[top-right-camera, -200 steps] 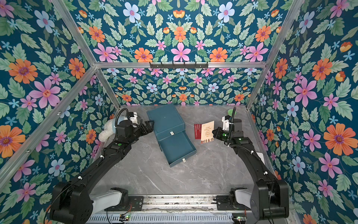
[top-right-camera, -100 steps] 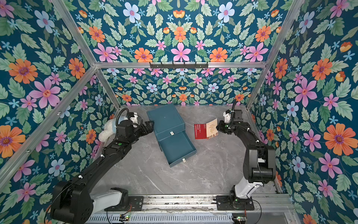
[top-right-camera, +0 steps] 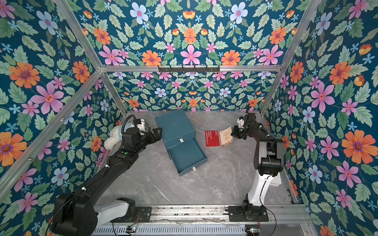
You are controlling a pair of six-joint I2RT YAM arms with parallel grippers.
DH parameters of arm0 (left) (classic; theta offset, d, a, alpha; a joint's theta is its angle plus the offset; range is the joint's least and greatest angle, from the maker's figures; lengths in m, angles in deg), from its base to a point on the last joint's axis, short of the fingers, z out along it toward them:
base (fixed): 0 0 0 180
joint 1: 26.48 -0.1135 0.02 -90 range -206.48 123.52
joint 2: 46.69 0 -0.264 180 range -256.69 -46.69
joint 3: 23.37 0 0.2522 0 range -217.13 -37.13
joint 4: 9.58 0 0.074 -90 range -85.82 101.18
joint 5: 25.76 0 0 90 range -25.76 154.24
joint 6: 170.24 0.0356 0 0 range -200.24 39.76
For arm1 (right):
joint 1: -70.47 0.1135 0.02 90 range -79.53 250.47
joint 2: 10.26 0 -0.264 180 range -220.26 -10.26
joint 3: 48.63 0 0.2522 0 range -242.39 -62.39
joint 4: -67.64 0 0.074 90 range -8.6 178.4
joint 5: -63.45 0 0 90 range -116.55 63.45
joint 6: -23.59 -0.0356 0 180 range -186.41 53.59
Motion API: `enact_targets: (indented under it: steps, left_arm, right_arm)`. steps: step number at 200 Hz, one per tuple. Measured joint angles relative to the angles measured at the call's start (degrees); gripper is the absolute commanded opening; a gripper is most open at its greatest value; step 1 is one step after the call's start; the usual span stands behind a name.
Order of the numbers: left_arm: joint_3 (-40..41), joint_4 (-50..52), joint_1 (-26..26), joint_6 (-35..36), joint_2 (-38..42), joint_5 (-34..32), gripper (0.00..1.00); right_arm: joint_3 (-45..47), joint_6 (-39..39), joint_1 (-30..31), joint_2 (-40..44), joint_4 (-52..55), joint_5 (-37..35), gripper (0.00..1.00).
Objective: Take the postcards out of the drawer
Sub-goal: Place the postcard at the center of the board.
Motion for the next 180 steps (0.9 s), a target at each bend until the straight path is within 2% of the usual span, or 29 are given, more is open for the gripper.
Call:
enact_targets:
  steps: [30, 56, 89, 107, 144, 180]
  left_arm:
    - [0.0, 0.0, 0.0, 0.0, 0.0, 0.0, 0.99]
    - [0.0, 0.0, 0.0, 0.0, 0.0, 0.0, 0.99]
    - [0.0, 0.0, 0.0, 0.0, 0.0, 0.0, 1.00]
    - [0.0, 0.0, 0.0, 0.0, 0.1, -0.2, 1.00]
    - [-0.4, 0.4, 0.0, 0.0, 0.1, -0.8, 1.00]
    - [-0.6, 0.5, 0.0, 0.0, 0.0, -1.2, 1.00]
  right_arm:
    - [-2.3, 1.2, -0.4, -3.5, 1.5, -1.1, 0.05]
    - [-4.1, 2.3, -0.5, -5.9, 3.0, -2.8, 0.11]
    - [-5.4, 3.2, -0.5, -7.0, 4.1, -6.3, 0.30]
    - [-5.7, 3.4, -0.5, -6.9, 4.9, -8.5, 0.35]
    - [-4.7, 2.6, 0.8, -2.4, 5.9, -13.6, 0.38]
    - [0.0, 1.4, 7.1, 5.7, 5.8, -18.5, 0.41]
